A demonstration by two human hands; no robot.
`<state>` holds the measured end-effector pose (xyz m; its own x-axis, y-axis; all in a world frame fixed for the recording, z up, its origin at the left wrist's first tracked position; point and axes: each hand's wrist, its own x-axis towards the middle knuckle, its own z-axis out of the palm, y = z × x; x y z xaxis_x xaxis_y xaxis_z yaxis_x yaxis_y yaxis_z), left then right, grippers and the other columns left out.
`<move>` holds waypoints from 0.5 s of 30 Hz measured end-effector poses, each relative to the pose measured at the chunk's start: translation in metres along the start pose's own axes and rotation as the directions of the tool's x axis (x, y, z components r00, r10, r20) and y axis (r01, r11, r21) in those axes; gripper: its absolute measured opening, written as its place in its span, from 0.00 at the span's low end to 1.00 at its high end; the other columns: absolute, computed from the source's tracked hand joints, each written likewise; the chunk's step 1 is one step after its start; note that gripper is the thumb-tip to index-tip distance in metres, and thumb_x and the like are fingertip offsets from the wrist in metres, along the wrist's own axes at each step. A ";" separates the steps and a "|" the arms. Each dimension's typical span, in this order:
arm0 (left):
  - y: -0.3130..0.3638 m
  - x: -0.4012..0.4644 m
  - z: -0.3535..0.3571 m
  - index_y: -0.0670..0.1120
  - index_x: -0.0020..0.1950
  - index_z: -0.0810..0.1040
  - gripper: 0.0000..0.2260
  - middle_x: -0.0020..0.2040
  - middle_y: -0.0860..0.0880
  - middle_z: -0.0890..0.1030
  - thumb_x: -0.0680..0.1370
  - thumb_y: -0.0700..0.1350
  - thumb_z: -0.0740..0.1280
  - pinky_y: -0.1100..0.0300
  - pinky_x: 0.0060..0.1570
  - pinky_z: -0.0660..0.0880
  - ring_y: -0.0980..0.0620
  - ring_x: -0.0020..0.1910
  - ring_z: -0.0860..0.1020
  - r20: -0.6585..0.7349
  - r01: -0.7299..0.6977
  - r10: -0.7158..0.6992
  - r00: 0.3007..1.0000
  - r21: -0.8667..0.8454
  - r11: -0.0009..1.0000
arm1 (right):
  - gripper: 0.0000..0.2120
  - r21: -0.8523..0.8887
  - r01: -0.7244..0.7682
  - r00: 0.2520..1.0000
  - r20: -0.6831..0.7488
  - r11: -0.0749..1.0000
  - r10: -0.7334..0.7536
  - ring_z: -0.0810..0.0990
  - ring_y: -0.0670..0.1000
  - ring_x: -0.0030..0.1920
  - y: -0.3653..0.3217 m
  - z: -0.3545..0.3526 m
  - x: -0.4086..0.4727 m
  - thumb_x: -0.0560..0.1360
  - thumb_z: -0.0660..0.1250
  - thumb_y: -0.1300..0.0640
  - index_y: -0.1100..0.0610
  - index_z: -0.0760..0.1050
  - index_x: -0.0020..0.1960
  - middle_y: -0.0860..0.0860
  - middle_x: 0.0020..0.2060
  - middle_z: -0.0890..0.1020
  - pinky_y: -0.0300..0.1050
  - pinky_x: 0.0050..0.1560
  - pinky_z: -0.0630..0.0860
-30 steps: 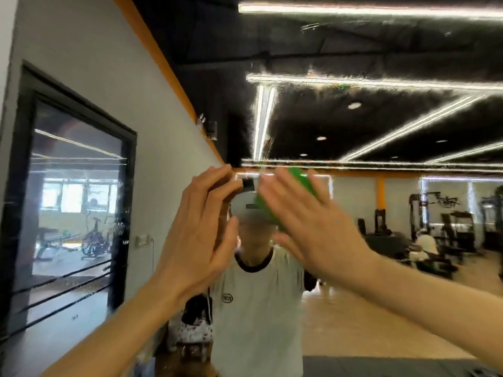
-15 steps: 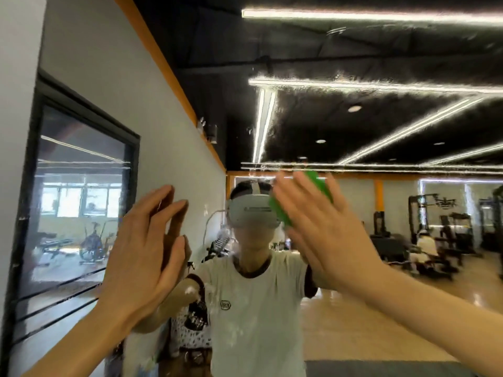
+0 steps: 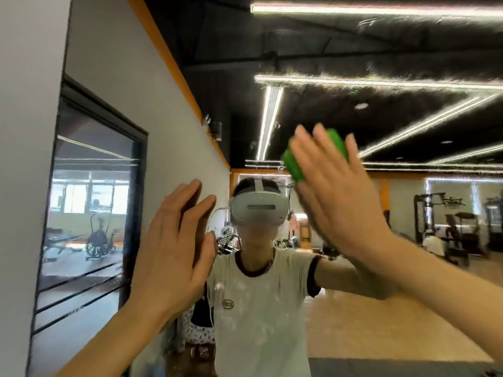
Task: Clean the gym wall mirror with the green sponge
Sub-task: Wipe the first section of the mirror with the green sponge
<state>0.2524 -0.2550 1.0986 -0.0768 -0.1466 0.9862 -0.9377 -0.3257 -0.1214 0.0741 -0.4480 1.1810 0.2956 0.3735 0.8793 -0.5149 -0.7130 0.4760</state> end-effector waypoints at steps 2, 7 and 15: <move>-0.001 0.000 0.000 0.43 0.74 0.68 0.22 0.77 0.42 0.66 0.82 0.51 0.56 0.44 0.72 0.66 0.43 0.76 0.63 -0.007 -0.016 0.016 1.000 0.014 1.000 | 0.27 -0.024 0.199 0.978 0.068 0.980 -0.197 0.50 0.55 0.81 -0.022 -0.001 -0.048 0.84 0.50 0.51 0.57 0.53 0.81 0.55 0.80 0.55 0.57 0.80 0.43; -0.006 -0.002 0.003 0.44 0.75 0.67 0.22 0.77 0.42 0.64 0.82 0.50 0.57 0.39 0.70 0.70 0.43 0.76 0.63 -0.008 -0.030 0.030 1.000 0.031 0.999 | 0.26 0.011 0.424 0.895 0.146 0.906 -0.421 0.51 0.55 0.81 -0.004 -0.005 -0.035 0.84 0.51 0.52 0.56 0.54 0.81 0.54 0.80 0.56 0.55 0.80 0.42; -0.005 -0.001 0.004 0.43 0.74 0.68 0.22 0.77 0.43 0.63 0.82 0.50 0.57 0.42 0.70 0.68 0.44 0.76 0.62 -0.033 -0.033 0.034 0.999 0.036 0.999 | 0.27 0.001 0.007 1.000 0.000 1.000 -0.007 0.53 0.56 0.80 -0.022 0.005 0.032 0.83 0.50 0.51 0.57 0.55 0.80 0.55 0.80 0.57 0.59 0.80 0.44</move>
<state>0.2589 -0.2567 1.0975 -0.1198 -0.1270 0.9847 -0.9218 -0.3542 -0.1578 0.0988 -0.4230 1.1987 0.2994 0.3779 0.8761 -0.5120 -0.7112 0.4818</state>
